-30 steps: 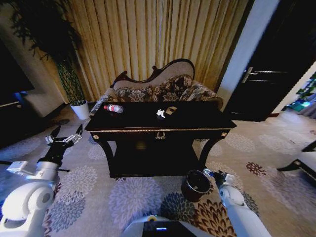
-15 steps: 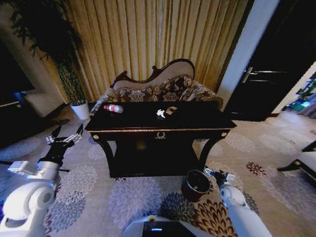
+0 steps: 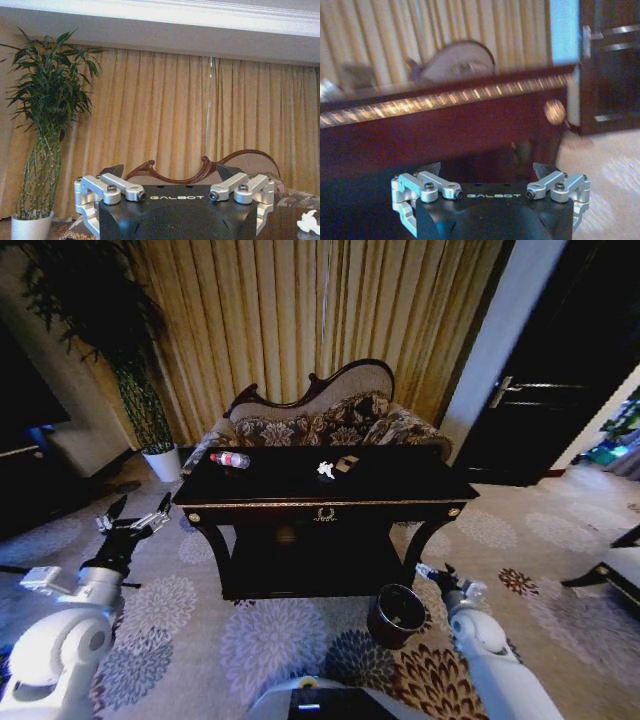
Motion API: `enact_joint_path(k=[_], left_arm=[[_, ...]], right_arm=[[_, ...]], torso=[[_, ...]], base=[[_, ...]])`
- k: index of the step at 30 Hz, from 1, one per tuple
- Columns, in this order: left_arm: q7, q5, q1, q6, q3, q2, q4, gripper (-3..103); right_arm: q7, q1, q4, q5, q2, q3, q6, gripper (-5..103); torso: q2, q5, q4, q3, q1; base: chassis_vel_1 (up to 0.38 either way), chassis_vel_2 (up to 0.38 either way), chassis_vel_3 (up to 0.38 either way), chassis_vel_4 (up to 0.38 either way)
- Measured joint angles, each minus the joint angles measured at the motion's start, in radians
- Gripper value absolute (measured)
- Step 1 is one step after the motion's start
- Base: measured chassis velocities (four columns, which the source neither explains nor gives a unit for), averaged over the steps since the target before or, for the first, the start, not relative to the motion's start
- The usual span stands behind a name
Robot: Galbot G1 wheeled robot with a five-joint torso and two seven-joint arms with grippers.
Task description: Move to the front of the table and place the trash on the table into the trash bin.
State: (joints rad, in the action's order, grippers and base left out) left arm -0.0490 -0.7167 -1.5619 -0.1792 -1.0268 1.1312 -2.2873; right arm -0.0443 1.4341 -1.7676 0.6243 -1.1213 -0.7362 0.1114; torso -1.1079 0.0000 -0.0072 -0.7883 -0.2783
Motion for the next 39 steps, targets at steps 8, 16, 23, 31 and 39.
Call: enact_joint_path(k=[8, 16, 23, 31, 39], left_arm=[[0.009, 0.002, 0.003, 0.0, 0.001, 0.004, 0.001, 100], [0.018, 0.019, 0.001, -0.005, 0.01, 0.011, -0.002, 100], [0.021, 0.019, 0.006, -0.014, 0.009, 0.006, -0.003, 100], [0.021, 0.019, 0.005, -0.015, 0.007, 0.004, -0.002, 100], [0.022, 0.025, 0.006, -0.028, 0.009, 0.003, -0.002, 100]], right_arm=[[-0.015, 0.027, -0.245, 0.047, 0.037, -0.031, 0.084, 100], [-0.082, 0.031, -0.395, 0.048, 0.081, -0.042, 0.157, 100], [-0.087, 0.033, -0.428, 0.051, 0.101, -0.051, 0.167, 100], [-0.079, 0.03, -0.447, 0.068, 0.105, -0.052, 0.169, 100], [-0.071, 0.028, -0.443, 0.067, 0.106, -0.046, 0.163, 100]], torso=[[0.0, -0.0004, 0.0002, 0.0, 0.0], [0.0, -0.0001, 0.0, 0.0, 0.0], [0.0, -0.0001, 0.0, 0.0, 0.0], [0.0, -0.0001, 0.0001, 0.0, 0.0], [0.0, 0.0, 0.0, 0.0, 0.0]], base=[[0.0, 0.0, 0.0, 0.0], [0.0, 0.0, 0.0, 0.0], [0.0, 0.0, 0.0, 0.0], [0.0, 0.0, 0.0, 0.0], [-0.013, 0.013, 0.01, -0.009]])
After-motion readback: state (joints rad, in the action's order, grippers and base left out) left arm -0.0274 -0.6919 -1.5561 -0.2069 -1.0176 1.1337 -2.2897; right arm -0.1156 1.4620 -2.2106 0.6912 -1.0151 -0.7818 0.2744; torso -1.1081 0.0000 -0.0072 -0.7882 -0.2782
